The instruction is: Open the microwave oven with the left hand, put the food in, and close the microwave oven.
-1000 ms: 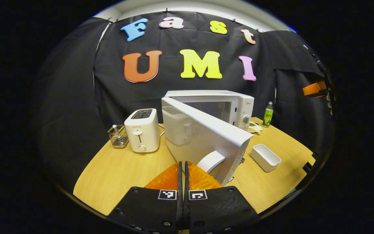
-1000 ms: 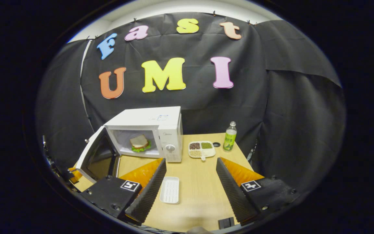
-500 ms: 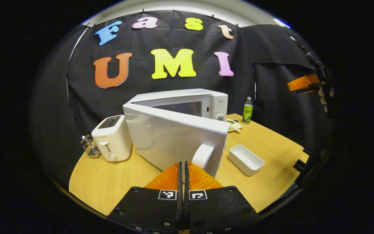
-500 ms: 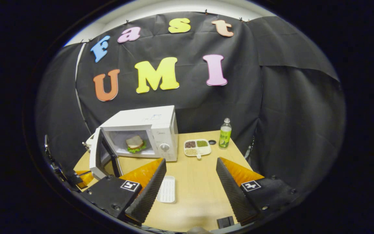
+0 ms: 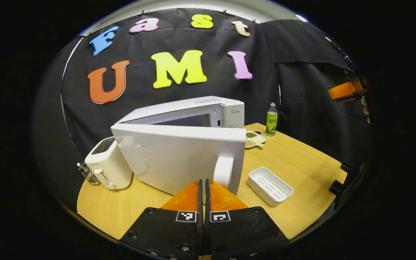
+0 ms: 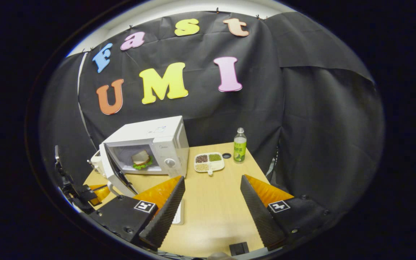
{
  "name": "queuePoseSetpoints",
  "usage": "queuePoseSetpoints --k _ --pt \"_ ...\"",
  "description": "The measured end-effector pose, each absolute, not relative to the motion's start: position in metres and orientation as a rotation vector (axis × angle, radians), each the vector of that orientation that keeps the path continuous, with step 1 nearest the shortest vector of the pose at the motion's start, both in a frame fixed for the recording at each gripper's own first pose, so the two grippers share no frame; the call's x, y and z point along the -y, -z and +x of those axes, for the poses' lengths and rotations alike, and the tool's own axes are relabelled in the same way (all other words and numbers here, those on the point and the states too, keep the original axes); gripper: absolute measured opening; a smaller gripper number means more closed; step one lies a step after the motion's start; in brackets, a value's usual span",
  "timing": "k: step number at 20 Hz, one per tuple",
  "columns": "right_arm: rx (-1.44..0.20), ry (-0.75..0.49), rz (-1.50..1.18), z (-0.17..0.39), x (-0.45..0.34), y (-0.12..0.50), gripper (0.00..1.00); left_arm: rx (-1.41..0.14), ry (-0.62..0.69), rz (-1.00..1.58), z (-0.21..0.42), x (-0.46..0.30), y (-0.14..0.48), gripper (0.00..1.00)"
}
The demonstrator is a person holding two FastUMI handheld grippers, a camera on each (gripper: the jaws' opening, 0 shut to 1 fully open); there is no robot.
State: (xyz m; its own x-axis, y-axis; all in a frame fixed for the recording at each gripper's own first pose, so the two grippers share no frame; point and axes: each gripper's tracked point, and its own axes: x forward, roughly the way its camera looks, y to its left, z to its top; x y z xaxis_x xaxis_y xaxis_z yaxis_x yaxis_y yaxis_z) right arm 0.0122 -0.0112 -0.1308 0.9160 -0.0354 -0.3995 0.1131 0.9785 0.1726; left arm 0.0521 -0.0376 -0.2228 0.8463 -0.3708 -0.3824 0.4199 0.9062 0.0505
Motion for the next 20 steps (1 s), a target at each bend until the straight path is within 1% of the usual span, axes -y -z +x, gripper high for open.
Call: queuePoseSetpoints --k 3,4,9,10,11,20 --pt "-0.42 0.062 0.196 0.019 0.027 0.136 0.92 -0.365 0.402 0.166 0.071 0.054 0.221 0.0" --pt "-0.421 0.06 0.199 0.021 0.034 0.136 0.99 -0.366 0.398 0.169 0.077 0.059 0.221 0.0" --pt "-0.423 0.048 0.194 0.034 0.059 0.134 0.99 -0.354 0.391 0.158 0.101 0.087 0.22 0.0" --pt "-0.422 0.046 0.192 0.036 0.063 0.133 0.99 -0.351 0.389 0.163 0.104 0.091 0.22 0.1" --pt "-0.42 0.046 0.191 0.04 0.067 0.132 0.99 -0.348 0.386 0.164 0.108 0.095 0.22 0.0" --pt "-0.425 0.059 0.165 0.054 0.082 0.127 0.99 -0.349 0.334 0.161 0.161 0.101 0.228 0.0"
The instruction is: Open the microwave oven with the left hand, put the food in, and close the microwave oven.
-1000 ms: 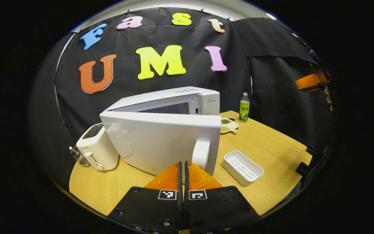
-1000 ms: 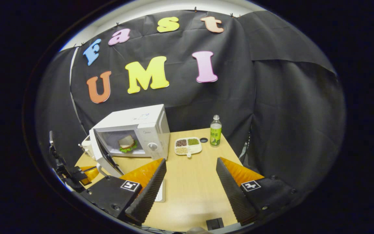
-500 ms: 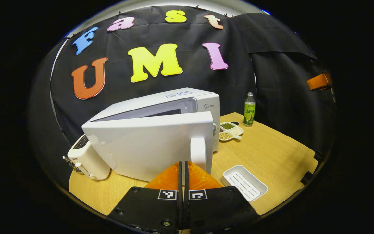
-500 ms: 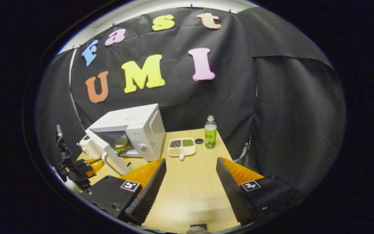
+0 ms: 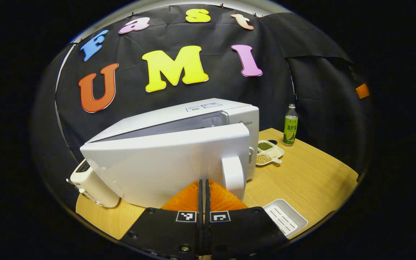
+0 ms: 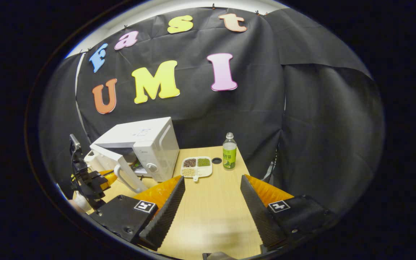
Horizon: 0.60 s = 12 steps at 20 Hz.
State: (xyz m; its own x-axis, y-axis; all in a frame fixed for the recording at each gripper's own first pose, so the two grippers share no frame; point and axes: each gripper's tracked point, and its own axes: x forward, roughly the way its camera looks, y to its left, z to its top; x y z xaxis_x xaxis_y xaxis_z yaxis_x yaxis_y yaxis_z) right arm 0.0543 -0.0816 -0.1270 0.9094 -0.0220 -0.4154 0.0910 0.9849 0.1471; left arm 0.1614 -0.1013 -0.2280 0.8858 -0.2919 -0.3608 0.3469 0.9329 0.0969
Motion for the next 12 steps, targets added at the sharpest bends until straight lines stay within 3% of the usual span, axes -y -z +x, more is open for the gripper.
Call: queuePoseSetpoints --k 2,3,4,7,8,9,10,11,12 --pt "-0.428 0.065 0.162 0.056 0.082 0.126 0.99 -0.354 0.341 0.139 0.166 0.106 0.229 0.0" --pt "-0.431 0.069 0.163 0.056 0.083 0.127 0.99 -0.354 0.339 0.137 0.169 0.107 0.23 0.1" --pt "-0.431 0.072 0.163 0.056 0.084 0.127 0.99 -0.351 0.339 0.137 0.172 0.108 0.23 0.0" --pt "-0.437 0.084 0.167 0.058 0.086 0.128 0.99 -0.36 0.344 0.116 0.181 0.113 0.235 0.0" --pt "-0.438 0.086 0.169 0.058 0.085 0.128 0.99 -0.362 0.347 0.112 0.186 0.116 0.236 0.1" --pt "-0.44 0.088 0.171 0.058 0.085 0.128 0.99 -0.361 0.349 0.115 0.189 0.117 0.237 0.1" --pt "-0.438 0.091 0.177 0.058 0.085 0.128 0.99 -0.361 0.351 0.119 0.191 0.118 0.238 0.0" --pt "-0.44 0.091 0.181 0.059 0.083 0.128 0.99 -0.361 0.354 0.121 0.194 0.12 0.238 0.1" --pt "-0.439 0.093 0.182 0.06 0.082 0.127 0.99 -0.36 0.352 0.122 0.198 0.121 0.24 0.1"
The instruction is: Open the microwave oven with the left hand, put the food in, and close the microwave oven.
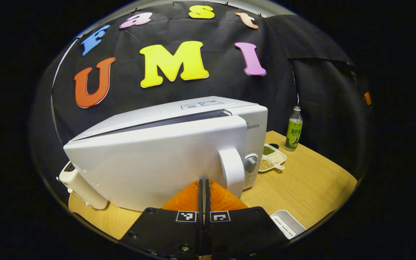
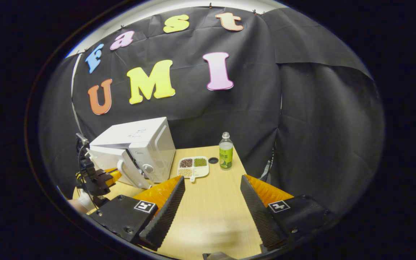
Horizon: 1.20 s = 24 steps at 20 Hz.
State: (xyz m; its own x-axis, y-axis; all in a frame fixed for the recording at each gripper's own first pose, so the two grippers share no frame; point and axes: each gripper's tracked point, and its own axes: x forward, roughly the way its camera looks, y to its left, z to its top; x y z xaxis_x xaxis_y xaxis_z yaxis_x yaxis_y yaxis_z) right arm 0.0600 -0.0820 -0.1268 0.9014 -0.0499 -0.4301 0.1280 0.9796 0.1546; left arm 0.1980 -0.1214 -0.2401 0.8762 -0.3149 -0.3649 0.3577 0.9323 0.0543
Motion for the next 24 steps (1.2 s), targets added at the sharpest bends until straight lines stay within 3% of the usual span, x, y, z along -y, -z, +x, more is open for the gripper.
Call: queuePoseSetpoints --k 3,4,5,6,19,24 --pt "-0.426 0.092 0.18 0.064 0.076 0.123 0.98 -0.363 0.348 0.093 0.21 0.126 0.244 0.1" --pt "-0.425 0.094 0.179 0.066 0.076 0.121 0.98 -0.366 0.345 0.079 0.214 0.128 0.244 0.0" --pt "-0.422 0.093 0.178 0.067 0.074 0.12 0.99 -0.367 0.343 0.072 0.219 0.13 0.245 0.1" --pt "-0.425 0.092 0.176 0.068 0.073 0.121 0.99 -0.382 0.338 0.081 0.221 0.131 0.249 0.0" --pt "-0.431 0.075 0.152 0.062 0.066 0.115 0.99 -0.438 0.278 0.038 0.227 0.131 0.259 0.0" --pt "-0.394 0.031 0.152 0.059 0.052 0.106 0.99 -0.378 0.268 0.046 0.204 0.125 0.22 0.0"
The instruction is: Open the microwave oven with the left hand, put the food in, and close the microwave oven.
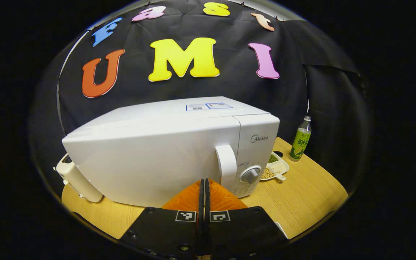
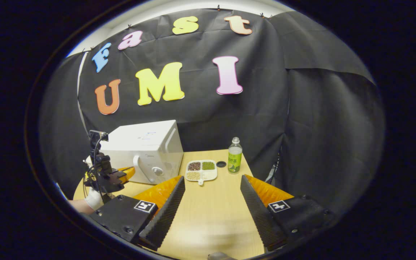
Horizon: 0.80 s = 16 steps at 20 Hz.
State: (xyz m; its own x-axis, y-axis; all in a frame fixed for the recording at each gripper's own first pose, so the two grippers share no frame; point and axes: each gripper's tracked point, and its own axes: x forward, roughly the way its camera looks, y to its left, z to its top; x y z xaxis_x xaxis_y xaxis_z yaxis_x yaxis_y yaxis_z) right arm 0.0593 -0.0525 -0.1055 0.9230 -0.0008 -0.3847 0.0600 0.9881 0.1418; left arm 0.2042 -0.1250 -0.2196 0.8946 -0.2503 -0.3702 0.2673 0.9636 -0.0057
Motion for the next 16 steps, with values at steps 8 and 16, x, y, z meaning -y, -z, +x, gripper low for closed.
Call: queuePoseSetpoints --k 8,16 --pt "-0.305 -0.083 0.16 0.06 0.033 0.087 0.98 -0.314 0.245 0.109 0.129 0.119 0.147 0.96" --pt "-0.148 -0.083 0.161 0.043 0.012 0.046 0.92 -0.266 0.207 0.098 0.065 0.086 0.067 0.96"
